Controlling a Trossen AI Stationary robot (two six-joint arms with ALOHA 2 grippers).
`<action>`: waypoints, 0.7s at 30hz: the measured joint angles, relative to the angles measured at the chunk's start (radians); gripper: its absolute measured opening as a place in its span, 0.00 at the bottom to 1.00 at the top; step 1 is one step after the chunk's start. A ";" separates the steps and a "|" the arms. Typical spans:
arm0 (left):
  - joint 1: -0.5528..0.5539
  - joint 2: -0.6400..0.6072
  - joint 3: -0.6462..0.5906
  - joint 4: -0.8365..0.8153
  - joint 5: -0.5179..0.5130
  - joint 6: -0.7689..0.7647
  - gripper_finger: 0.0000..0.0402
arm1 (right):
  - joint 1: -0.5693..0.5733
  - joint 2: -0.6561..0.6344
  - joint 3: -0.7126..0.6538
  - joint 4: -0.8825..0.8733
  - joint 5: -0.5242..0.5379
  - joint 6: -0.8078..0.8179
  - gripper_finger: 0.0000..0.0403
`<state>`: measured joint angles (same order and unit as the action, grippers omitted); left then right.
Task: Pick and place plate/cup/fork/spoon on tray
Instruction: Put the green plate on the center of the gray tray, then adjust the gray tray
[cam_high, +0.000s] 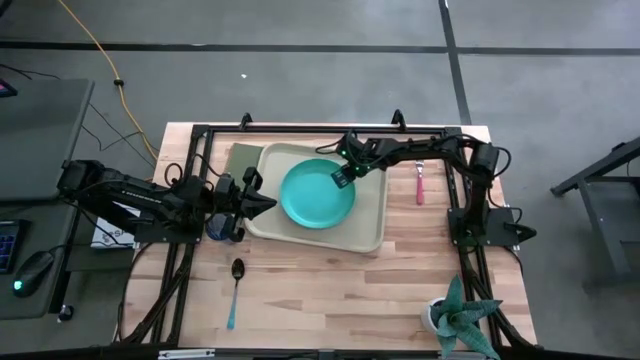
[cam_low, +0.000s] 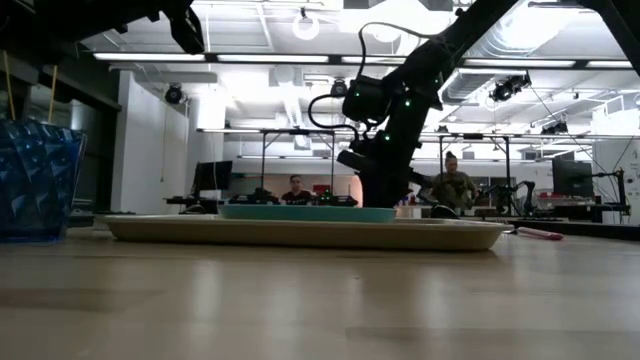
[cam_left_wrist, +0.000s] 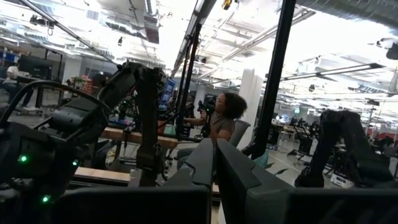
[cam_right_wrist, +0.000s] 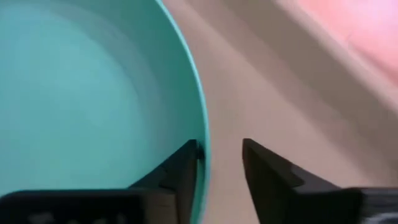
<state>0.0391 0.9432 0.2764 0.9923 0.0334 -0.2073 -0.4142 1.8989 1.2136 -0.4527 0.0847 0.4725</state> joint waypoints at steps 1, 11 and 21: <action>0.000 0.000 0.000 0.000 0.000 0.000 0.00 | 0.000 -0.008 0.004 -0.015 0.013 -0.020 0.33; 0.000 0.000 0.000 -0.014 0.000 -0.002 0.00 | 0.042 -0.203 0.015 -0.313 0.207 -0.112 0.45; 0.000 0.000 0.000 -0.038 0.000 -0.002 0.00 | 0.208 -0.497 -0.360 -0.088 0.254 -0.052 0.44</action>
<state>0.0391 0.9432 0.2764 0.9545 0.0330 -0.2096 -0.2065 1.4020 0.8535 -0.5408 0.3385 0.4204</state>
